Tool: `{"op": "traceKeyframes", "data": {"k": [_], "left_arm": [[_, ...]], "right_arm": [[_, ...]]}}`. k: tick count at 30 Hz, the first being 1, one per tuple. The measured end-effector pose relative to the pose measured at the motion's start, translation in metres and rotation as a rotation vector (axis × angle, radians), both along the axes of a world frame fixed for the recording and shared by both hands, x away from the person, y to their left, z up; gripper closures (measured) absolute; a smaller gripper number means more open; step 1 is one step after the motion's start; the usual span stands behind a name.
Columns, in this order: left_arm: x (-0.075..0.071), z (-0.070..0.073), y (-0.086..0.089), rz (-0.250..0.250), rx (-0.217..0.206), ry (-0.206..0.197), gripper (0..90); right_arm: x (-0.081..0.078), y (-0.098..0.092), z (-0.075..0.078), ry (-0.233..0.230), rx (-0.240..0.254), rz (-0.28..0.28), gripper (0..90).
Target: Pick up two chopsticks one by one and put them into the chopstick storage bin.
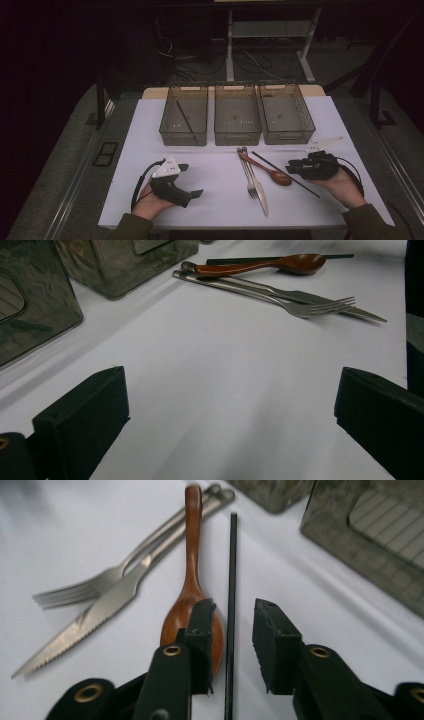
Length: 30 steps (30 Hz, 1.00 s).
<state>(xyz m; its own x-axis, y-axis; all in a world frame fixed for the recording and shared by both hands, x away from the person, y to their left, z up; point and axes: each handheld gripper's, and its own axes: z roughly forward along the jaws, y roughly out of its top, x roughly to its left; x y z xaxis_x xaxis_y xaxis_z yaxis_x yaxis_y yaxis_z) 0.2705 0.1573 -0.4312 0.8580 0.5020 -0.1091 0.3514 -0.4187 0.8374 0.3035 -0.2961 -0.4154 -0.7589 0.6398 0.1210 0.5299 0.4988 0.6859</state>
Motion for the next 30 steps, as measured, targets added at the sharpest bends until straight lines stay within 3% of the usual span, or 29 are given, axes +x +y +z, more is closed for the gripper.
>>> {"op": "traceKeyframes", "data": {"k": [8, 18, 30], "left_arm": [[0.000, 0.000, 0.000, -0.001, 0.003, 0.001, 0.1], [0.000, -0.001, -0.001, -0.006, 0.006, 0.004, 0.1], [0.000, -0.001, -0.001, -0.009, 0.008, 0.005, 0.1]], "right_arm": [[-0.007, -0.010, -0.016, 0.028, -0.044, -0.002, 75.9], [-0.008, -0.008, -0.026, 0.049, -0.059, 0.016, 80.5], [-0.007, -0.005, -0.030, 0.030, -0.075, 0.018, 83.8]]}}
